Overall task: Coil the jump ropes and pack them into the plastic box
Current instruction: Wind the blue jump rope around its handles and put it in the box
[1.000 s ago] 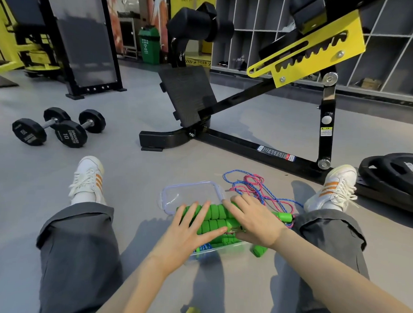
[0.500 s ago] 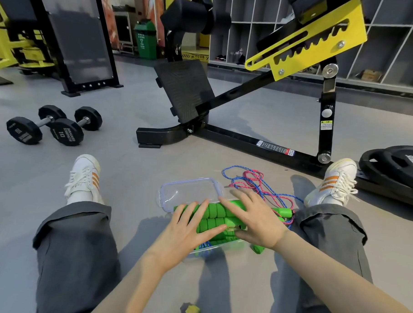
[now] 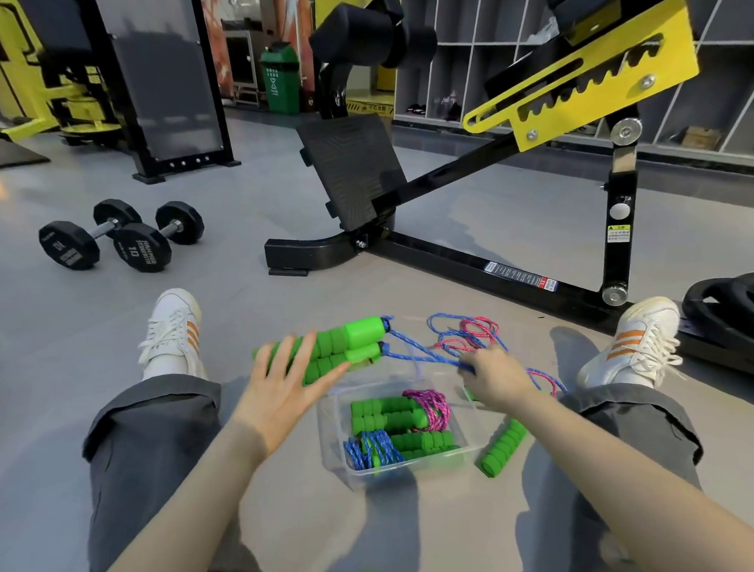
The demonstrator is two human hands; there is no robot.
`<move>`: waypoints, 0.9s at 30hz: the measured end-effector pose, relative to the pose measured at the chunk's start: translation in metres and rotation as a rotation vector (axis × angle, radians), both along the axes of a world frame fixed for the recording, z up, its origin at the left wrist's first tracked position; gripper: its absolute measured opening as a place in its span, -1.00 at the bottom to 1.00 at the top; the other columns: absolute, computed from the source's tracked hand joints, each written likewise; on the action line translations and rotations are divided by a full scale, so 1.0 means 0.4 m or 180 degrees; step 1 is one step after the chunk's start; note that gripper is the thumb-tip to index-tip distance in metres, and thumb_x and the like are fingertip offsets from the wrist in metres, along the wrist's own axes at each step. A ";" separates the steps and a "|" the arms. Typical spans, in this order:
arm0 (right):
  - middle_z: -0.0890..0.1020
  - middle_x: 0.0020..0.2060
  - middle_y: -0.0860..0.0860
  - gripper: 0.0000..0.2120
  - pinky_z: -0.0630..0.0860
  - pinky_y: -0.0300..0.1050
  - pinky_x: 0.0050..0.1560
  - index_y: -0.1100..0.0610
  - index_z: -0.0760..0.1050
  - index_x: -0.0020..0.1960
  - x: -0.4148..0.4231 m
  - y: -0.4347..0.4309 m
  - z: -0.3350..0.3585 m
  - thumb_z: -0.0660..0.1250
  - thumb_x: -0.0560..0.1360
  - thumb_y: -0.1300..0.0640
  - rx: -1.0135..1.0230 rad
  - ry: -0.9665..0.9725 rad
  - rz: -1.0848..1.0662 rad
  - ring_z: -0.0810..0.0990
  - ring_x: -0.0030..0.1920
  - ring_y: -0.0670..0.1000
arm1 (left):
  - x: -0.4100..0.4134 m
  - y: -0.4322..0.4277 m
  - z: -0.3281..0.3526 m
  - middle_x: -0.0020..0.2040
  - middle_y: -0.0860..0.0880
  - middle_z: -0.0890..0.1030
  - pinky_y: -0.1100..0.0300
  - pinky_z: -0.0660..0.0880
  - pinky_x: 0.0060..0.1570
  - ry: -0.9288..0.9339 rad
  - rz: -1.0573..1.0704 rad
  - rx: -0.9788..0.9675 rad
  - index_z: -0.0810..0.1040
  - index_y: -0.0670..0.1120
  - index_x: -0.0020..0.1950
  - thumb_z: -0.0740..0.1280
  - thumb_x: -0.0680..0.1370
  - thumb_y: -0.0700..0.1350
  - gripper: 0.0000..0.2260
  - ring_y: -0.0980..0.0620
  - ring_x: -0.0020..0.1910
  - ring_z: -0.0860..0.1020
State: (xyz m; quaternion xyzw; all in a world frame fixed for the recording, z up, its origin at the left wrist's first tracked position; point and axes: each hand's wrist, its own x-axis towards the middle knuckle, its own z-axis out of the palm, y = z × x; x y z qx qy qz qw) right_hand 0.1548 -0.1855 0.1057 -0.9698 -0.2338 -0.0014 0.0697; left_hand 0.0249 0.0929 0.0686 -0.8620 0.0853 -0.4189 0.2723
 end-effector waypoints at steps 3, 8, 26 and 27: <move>0.60 0.07 0.10 -0.74 0.33 -0.07 0.09 0.09 0.53 0.14 0.044 -0.015 0.058 0.11 0.58 0.10 -0.0665 -0.0711 -0.0387 0.43 0.20 0.15 | -0.012 0.066 0.016 0.27 -0.35 0.34 -0.18 0.28 0.03 -0.0141 0.0195 -0.0081 0.33 0.08 0.38 0.05 0.45 -0.32 -0.45 -0.28 0.10 0.37; 0.58 -0.04 0.32 -0.76 0.27 -0.06 -0.19 0.27 0.44 -0.08 0.095 0.012 0.139 0.09 0.60 0.15 0.1254 -0.0102 -0.0789 0.50 -0.01 0.29 | -0.013 0.079 0.043 0.26 -0.35 0.34 -0.17 0.28 0.03 -0.0160 0.0253 -0.0142 0.33 0.08 0.39 0.01 0.45 -0.33 -0.44 -0.28 0.10 0.37; 0.51 -0.07 0.24 -0.68 0.56 0.12 -0.01 0.33 0.44 0.17 0.182 0.014 0.540 0.07 0.60 0.15 0.2471 -0.0228 -0.1335 0.57 -0.15 0.24 | -0.039 0.131 0.095 0.26 -0.37 0.35 -0.25 0.29 0.02 -0.0509 0.0732 -0.0655 0.33 0.06 0.39 -0.10 0.43 -0.40 -0.37 -0.31 0.11 0.37; 0.50 -0.07 0.24 -0.69 0.53 0.06 -0.02 0.34 0.45 0.17 0.187 0.007 0.536 0.07 0.59 0.17 0.2448 -0.0237 -0.1199 0.53 -0.14 0.19 | -0.042 0.128 0.098 0.25 -0.37 0.35 -0.24 0.32 0.01 -0.0519 0.0728 -0.0681 0.34 0.06 0.38 -0.12 0.42 -0.40 -0.36 -0.31 0.10 0.38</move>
